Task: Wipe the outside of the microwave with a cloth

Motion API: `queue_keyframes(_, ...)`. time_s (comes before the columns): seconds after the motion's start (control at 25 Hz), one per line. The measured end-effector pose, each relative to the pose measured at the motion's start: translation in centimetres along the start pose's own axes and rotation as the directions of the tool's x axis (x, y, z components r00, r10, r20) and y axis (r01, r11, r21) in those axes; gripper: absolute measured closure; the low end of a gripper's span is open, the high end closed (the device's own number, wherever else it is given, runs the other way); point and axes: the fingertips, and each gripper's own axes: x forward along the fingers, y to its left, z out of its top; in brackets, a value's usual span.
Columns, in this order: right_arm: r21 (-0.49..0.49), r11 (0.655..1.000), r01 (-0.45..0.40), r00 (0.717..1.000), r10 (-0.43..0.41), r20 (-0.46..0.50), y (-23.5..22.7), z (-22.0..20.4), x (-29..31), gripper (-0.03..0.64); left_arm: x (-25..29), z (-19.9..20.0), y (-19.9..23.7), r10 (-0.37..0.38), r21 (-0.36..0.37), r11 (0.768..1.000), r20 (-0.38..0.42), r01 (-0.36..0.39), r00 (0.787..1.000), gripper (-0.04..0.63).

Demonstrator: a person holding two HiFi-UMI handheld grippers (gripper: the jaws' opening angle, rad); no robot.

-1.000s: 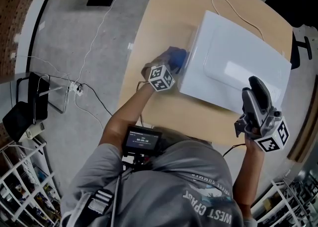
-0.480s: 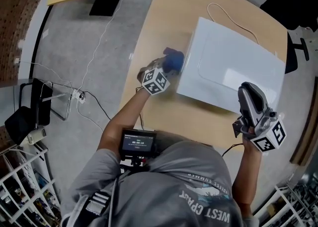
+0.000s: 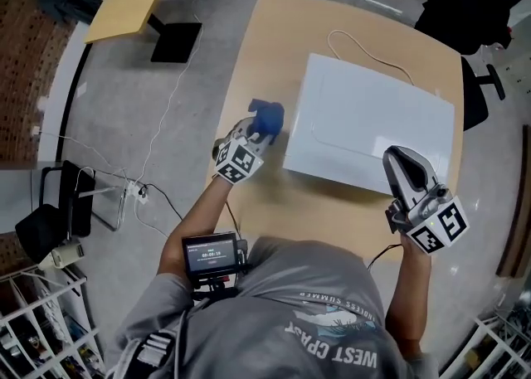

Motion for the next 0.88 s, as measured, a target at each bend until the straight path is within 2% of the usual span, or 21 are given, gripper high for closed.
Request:
queue_keyframes(0.24,-0.036,0.998,0.042,0.999,-0.042,0.01,-0.2,0.8,-2.0,0.58,-4.5,4.7,0.3,0.03,-0.023,0.999,0.103,-0.027,0.994,0.52)
queue_keyframes(0.48,-0.107,0.991,0.081,0.997,-0.082,-0.002,0.2,1.1,-3.6,0.583,-9.3,9.0,-0.8,0.026,-0.085,0.996,0.237,-0.006,0.971,0.52)
queue_keyframes(0.68,-0.119,0.986,0.114,0.993,-0.114,0.005,0.6,0.9,-5.4,0.584,-13.1,12.4,-2.0,0.023,-0.133,0.991,0.368,0.028,0.93,0.52)
queue_keyframes(0.88,-0.111,0.984,0.141,0.99,-0.141,0.016,1.3,0.9,-8.0,0.588,-15.4,14.7,-3.9,-0.044,-0.175,0.974,0.473,0.143,0.88,0.52)
